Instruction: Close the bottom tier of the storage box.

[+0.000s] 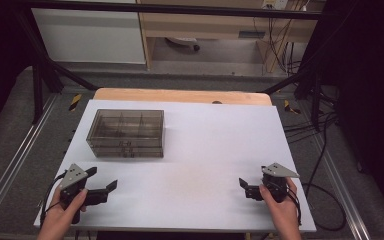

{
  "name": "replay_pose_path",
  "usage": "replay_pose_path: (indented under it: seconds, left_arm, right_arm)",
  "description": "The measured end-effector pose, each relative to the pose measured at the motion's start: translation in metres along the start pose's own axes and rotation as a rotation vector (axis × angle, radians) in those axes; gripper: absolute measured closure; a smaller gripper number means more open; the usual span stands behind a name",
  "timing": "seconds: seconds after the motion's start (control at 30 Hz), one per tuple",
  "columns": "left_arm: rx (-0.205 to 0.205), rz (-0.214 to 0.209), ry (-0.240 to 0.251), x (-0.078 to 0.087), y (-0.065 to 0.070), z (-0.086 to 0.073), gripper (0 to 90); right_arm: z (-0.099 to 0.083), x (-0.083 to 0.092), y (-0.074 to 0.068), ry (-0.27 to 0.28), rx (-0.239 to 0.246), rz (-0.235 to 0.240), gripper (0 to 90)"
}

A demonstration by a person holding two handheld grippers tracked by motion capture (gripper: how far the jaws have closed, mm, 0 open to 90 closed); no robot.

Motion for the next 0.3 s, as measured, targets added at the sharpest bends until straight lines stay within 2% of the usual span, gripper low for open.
replay_pose_path:
  seconds: [0.1, 0.17, 0.23, 0.3]
  left_arm:
    - [-0.040, 0.008, -0.030, -0.005, 0.006, -0.004, 9.1]
    - [-0.049, 0.019, -0.044, -0.008, 0.007, -0.006, 9.0]
    - [-0.039, 0.037, -0.063, -0.011, 0.005, -0.008, 8.5]
    - [-0.024, 0.066, -0.073, -0.013, 0.000, -0.008, 8.5]
  right_arm:
    - [0.004, -0.003, -0.001, -0.003, 0.011, -0.002, 3.3]
    - [0.006, -0.004, 0.002, 0.007, -0.005, -0.020, 3.2]
    - [0.007, -0.006, 0.004, 0.007, -0.015, -0.035, 3.2]
    - [0.004, -0.010, 0.009, -0.016, -0.022, -0.060, 3.3]
Point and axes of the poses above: each handheld gripper's, and its own axes: x roughly backward along the jaws, z roughly out of its top, y roughly to its right, the point moved 10 cm from there along -x, roughly forward along the jaws, and after that the axes turned 9 degrees about z, right-handed, at the moved point
